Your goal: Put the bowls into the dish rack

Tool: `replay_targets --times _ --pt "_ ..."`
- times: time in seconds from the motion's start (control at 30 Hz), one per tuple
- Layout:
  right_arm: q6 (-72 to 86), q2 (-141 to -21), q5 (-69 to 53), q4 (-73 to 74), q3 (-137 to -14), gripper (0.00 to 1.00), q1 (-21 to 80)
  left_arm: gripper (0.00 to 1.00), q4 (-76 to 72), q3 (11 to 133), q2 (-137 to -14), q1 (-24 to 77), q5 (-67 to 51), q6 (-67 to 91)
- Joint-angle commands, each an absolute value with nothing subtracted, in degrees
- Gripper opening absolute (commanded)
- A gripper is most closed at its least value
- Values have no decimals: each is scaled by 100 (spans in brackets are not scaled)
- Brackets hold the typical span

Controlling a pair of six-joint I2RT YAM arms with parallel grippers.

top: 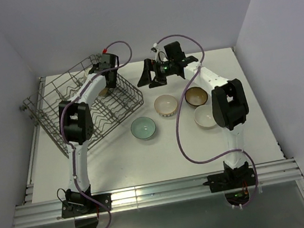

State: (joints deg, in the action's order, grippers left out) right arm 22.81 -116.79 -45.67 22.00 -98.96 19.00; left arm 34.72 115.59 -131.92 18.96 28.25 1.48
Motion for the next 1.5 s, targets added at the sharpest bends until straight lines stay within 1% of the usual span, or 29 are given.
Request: replay_targets --times 0.0,0.13,0.17,0.2,0.23,0.27,0.33,0.37,0.4,0.53,0.67,0.77,0.93,1.23,1.47 --pt "2171 -11312 -4561 2162 -9853 99 1863 10 3401 11830 -13315 1890 2988 62" --pt "2153 -11338 -4553 2180 -9879 99 1846 31 3375 11795 -13377 1890 2901 62" --pt "2153 -11338 -4553 2180 -9888 99 1854 42 3358 11778 -13377 1890 2883 62" --pt "2162 -11338 -4553 2180 -9896 99 1846 47 3349 11777 -13386 1890 2874 62" --pt "2162 -11355 -4553 2197 -9896 99 1846 50 3357 11786 -13412 1890 2822 62" --pt "2153 -11355 -4553 2206 -9896 99 1846 55 3375 11812 -13438 1890 2778 62" --pt "2153 -11355 -4553 2197 -9897 99 1846 61 3366 11812 -13430 1890 2725 62" --pt "2153 -11355 -4553 2189 -9888 99 1846 66 3366 11786 -13430 1890 2716 62" --pt "2162 -11347 -4561 2180 -9879 99 1846 68 3375 11777 -13447 1890 2698 62" --pt "2145 -11347 -4544 2197 -9879 100 1837 84 3358 11742 -13465 1898 2637 62" --pt "2109 -11364 -4544 2224 -9888 100 1837 89 3349 11698 -13482 1898 2523 62" --pt "2127 -11356 -4561 2197 -9861 100 1837 91 3279 11611 -13447 1898 2444 62" --pt "2109 -11355 -4570 2197 -9817 100 1828 93 3270 11645 -13447 1898 2277 -158" --pt "2092 -11364 -4579 2224 -9870 100 1828 97 3209 11541 -13421 1898 1548 -413" --pt "2074 -11417 -4579 2259 -9914 100 1828 99 3155 11514 -13465 1898 1476 -518"
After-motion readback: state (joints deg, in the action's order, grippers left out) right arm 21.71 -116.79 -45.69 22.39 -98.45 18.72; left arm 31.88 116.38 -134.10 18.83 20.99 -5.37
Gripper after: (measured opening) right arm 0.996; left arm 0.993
